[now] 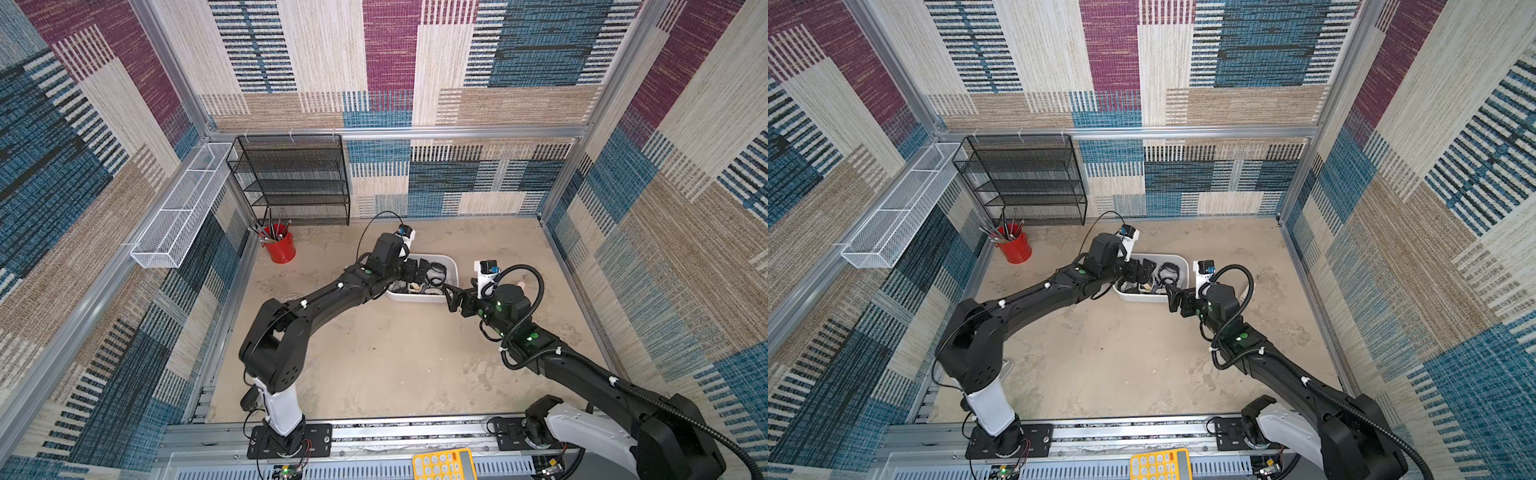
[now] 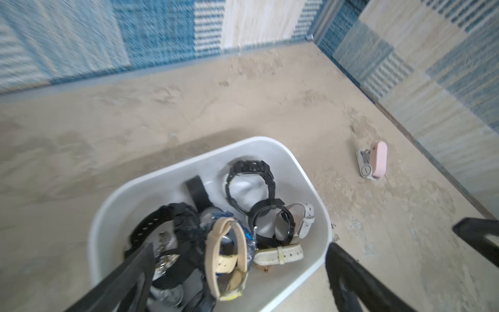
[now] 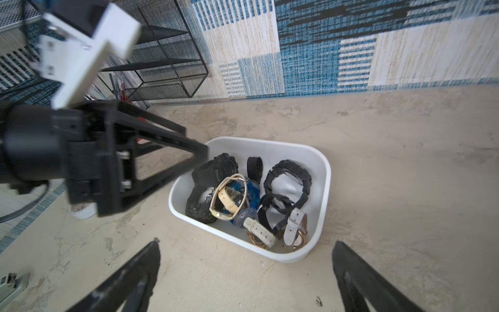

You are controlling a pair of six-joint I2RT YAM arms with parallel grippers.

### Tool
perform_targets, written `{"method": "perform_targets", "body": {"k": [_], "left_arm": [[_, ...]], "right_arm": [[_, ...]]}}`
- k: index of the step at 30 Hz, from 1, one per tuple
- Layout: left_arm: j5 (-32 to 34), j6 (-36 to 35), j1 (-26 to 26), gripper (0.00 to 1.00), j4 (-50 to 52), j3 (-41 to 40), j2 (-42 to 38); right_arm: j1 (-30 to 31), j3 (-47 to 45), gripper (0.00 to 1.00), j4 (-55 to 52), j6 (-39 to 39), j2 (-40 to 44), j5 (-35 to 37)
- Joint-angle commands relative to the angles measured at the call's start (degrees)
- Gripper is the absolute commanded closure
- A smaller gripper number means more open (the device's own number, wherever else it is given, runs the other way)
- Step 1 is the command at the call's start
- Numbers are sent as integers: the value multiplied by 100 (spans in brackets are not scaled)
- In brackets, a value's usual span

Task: Put the watch into the storage box
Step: Reset both arms

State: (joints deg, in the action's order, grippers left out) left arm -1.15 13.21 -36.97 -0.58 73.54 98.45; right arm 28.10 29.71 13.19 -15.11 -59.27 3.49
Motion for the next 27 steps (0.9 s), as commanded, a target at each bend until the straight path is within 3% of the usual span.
{"method": "perform_targets", "body": {"k": [1,8,14,16,19,25,27], "left_arm": [[826,-527,-3,1,-524,-665,-994],[3006,-1233,31,1,-786,-2955,-3565],[4315,-1594,238,1,-1654,-4853,-4849],[4251,-1786,503,1,-2119,-5266,-4950],[3736,-1666,1309,1,-2615,-5469,-4650],[2700,-1505,2339,1,-3971,-5578,-3246],[2304,-1424,2580,1,-4124,-5579,-2796]], "right_arm": [[-6,34,0,4,223,124,888],[-32,-319,1,343,726,295,2921],[-144,-1422,0,2629,2045,251,3266],[-319,-1433,1,3004,2109,-131,3142],[-645,-1646,1,4067,2211,-775,2778],[-1418,-1777,0,5645,2224,-2167,2402],[-1630,-1842,0,5988,2283,-2292,1972]]}}
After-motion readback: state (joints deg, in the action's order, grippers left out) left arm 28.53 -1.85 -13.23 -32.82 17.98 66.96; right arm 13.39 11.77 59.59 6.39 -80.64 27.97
